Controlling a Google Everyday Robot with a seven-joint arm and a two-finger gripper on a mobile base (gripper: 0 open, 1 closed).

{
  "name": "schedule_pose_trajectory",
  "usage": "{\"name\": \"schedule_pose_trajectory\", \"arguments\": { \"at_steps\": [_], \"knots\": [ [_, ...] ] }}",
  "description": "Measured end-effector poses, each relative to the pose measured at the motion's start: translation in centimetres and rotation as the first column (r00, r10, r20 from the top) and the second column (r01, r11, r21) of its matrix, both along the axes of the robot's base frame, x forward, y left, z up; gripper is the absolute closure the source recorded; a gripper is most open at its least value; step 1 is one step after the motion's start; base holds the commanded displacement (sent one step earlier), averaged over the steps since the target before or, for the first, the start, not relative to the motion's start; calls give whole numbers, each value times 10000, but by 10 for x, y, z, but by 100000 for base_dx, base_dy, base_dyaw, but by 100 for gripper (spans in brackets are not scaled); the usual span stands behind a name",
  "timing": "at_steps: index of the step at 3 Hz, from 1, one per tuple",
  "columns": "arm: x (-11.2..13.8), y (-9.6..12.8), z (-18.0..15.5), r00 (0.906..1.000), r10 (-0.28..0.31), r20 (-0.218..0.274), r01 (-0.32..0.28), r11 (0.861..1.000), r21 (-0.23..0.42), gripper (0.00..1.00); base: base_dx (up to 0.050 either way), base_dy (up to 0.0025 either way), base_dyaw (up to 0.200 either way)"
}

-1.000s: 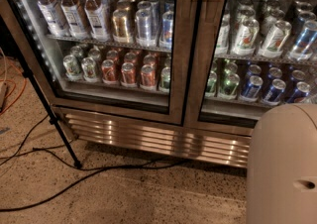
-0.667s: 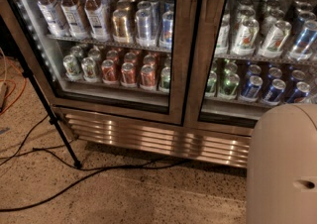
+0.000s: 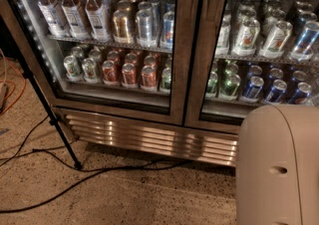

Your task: Open right fridge door

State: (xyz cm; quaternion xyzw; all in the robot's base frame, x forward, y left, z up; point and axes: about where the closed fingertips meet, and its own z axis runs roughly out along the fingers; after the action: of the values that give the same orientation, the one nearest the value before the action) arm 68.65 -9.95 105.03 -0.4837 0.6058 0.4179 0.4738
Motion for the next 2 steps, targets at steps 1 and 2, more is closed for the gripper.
{"name": "schedule_pose_trajectory", "arguments": {
  "at_steps": [1, 2],
  "knots": [
    [20, 12, -18, 10000, -21, 6, 21, 10000, 9, 100, 0, 0, 0],
    [22, 18, -15, 10000, -33, 9, 33, 10000, 14, 100, 0, 0, 0]
  ]
}}
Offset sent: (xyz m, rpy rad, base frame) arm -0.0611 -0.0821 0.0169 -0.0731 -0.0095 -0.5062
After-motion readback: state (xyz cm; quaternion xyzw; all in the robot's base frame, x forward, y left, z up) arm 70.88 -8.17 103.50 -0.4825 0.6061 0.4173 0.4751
